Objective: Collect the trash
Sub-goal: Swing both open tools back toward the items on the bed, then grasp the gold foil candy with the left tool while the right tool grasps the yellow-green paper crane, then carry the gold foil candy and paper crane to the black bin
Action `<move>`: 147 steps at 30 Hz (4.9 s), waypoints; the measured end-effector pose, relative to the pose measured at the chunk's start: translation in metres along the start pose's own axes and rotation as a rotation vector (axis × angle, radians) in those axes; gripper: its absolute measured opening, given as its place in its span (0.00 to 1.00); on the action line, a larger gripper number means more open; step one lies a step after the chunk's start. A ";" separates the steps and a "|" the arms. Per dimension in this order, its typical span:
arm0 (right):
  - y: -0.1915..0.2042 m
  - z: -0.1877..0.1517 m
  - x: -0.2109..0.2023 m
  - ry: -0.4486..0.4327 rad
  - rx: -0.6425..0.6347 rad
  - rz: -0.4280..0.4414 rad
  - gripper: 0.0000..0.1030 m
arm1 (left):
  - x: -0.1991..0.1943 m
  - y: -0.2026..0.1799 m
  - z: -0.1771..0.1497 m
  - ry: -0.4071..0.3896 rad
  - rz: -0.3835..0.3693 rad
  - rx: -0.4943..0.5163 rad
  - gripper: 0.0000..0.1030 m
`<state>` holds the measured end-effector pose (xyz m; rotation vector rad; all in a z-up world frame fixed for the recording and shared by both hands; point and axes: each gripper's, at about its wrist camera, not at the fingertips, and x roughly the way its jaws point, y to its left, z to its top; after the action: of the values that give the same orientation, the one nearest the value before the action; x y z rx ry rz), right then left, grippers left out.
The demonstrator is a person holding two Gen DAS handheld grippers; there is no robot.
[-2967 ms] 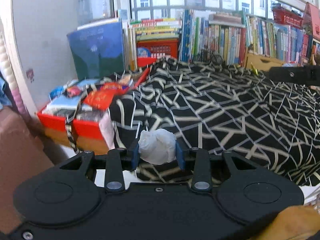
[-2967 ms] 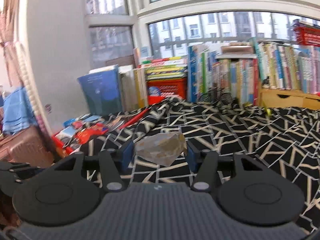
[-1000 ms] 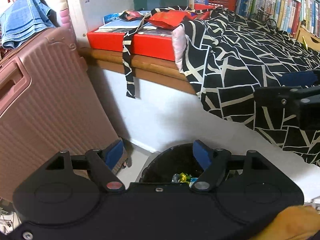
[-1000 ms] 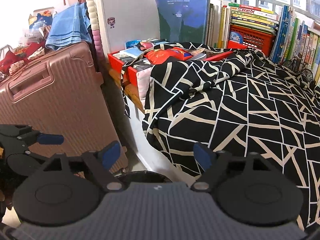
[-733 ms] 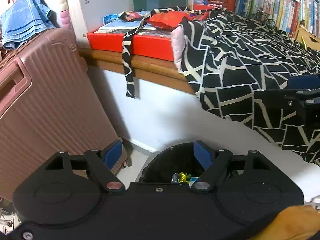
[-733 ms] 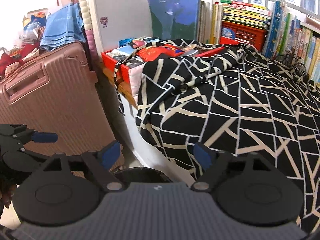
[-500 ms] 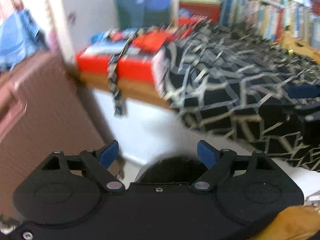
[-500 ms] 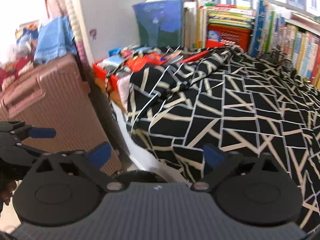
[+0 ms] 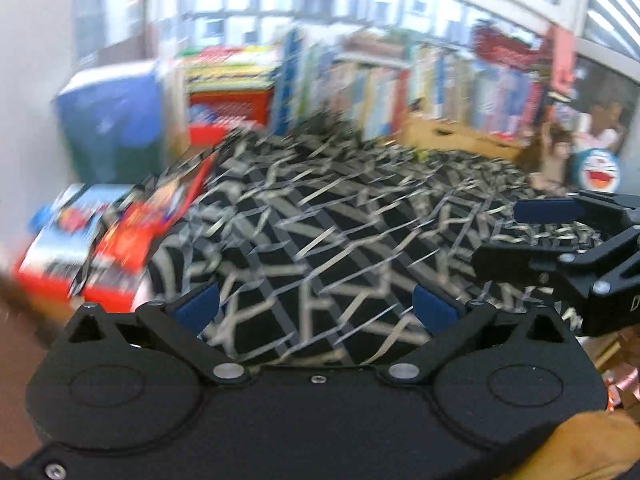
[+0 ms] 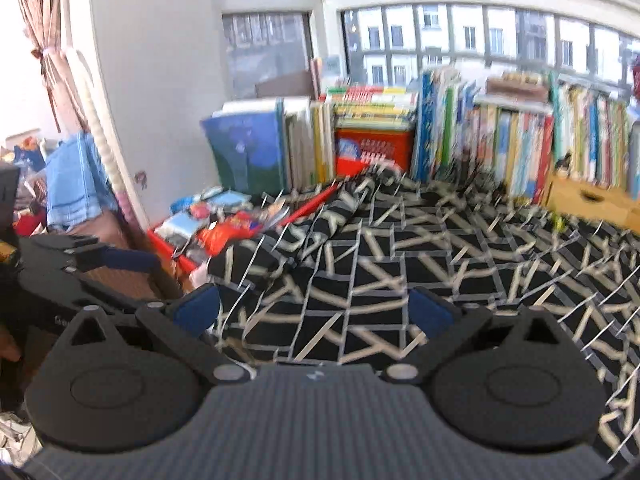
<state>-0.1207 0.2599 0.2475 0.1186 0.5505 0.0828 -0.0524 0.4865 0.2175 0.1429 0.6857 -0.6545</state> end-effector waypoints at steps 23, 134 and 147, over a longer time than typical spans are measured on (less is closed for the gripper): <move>-0.221 0.180 0.000 -0.276 0.004 -0.288 1.00 | 0.105 -0.115 0.292 -0.296 -0.019 0.232 1.00; -0.061 -0.013 -0.027 -0.321 0.113 -0.308 0.12 | 0.031 -0.032 0.069 -0.306 -0.111 0.046 0.29; -0.010 -0.034 -0.026 -0.273 0.095 -0.228 0.12 | -0.007 0.009 0.011 -0.249 -0.041 -0.030 0.29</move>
<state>-0.1601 0.2500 0.2308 0.1560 0.2926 -0.1801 -0.0450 0.4932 0.2297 0.0185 0.4596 -0.6872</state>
